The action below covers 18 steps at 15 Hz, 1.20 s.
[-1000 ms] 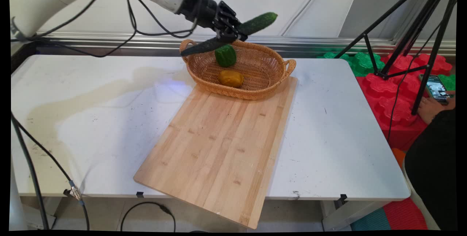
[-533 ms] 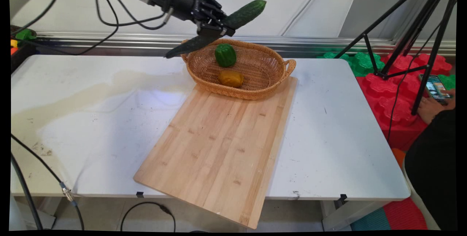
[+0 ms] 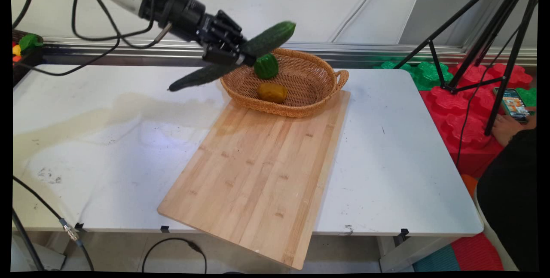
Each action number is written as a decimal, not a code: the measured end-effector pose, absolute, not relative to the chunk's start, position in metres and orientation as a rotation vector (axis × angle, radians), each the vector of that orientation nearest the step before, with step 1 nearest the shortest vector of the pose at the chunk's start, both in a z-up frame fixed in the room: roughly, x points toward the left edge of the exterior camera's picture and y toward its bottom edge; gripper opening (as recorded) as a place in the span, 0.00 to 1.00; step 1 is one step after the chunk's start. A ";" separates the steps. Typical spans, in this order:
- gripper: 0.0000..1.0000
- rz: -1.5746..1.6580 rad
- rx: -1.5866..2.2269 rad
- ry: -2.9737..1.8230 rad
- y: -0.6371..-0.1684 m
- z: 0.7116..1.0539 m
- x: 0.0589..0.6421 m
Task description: Place the picked object on the cutting board
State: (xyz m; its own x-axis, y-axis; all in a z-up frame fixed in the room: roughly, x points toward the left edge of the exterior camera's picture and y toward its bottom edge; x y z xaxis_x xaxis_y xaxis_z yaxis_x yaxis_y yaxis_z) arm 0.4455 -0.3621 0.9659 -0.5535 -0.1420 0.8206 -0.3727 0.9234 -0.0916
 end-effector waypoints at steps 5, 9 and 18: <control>0.00 0.255 0.337 -2.222 -0.337 0.941 0.436; 0.00 0.226 0.332 -2.256 -0.330 0.920 0.424; 0.00 0.161 0.366 -2.350 -0.322 0.862 0.381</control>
